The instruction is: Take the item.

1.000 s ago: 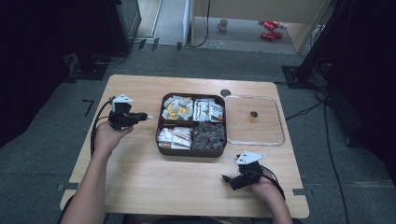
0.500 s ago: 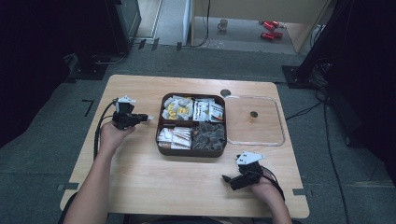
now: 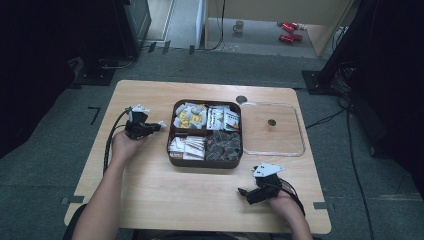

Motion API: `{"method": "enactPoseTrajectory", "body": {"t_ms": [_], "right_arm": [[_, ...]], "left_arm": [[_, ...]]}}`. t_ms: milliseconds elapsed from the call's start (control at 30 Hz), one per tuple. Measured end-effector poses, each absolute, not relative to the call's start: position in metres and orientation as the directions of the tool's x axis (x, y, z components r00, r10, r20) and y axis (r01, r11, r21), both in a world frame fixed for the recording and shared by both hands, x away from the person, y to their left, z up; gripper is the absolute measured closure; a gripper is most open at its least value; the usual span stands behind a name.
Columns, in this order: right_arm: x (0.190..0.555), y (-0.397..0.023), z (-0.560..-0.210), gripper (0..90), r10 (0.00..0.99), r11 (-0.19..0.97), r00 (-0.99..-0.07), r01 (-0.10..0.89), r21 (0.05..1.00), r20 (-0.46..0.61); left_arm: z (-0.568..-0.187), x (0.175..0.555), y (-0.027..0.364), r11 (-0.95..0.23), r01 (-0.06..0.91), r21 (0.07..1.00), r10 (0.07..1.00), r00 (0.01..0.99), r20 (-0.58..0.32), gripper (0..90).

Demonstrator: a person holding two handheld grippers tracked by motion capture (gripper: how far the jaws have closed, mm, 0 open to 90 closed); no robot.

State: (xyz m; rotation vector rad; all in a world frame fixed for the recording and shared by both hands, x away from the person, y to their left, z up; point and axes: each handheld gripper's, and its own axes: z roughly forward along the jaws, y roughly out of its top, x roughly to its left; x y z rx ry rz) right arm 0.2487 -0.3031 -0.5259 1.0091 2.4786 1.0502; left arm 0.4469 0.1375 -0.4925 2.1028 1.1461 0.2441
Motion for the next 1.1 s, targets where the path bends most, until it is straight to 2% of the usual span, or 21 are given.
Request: {"method": "enactPoseTrajectory", "body": {"t_ms": [400, 433, 467, 667, 1100], "right_arm": [[0.249, -0.303, -0.526, 0.0, 0.691, 0.496, -0.723, 0.498, 0.711, 0.024], [0.249, -0.303, -0.526, 0.0, 0.691, 0.496, -0.722, 0.498, 0.711, 0.025], [0.249, -0.303, -0.526, 0.0, 0.691, 0.496, -0.722, 0.498, 0.711, 0.024], [0.248, -0.303, -0.526, 0.0, 0.691, 0.496, -0.723, 0.498, 0.711, 0.025], [0.248, -0.303, -0.526, 0.0, 0.69, 0.496, -0.723, 0.499, 0.711, 0.026]], "left_arm": [[-0.494, 0.448, 0.14, -0.312, 0.668, 0.675, 0.793, 0.574, -0.202, 74.2], [-0.494, 0.448, 0.14, -0.307, 0.667, 0.679, 0.793, 0.573, -0.205, 71.6], [-0.493, 0.448, 0.141, -0.304, 0.665, 0.682, 0.792, 0.574, -0.207, 65.4], [-0.491, 0.446, 0.146, -0.283, 0.662, 0.694, 0.793, 0.568, -0.219, 58.2], [-0.485, 0.434, 0.162, -0.263, 0.651, 0.712, 0.807, 0.553, -0.207, 53.0]]}}
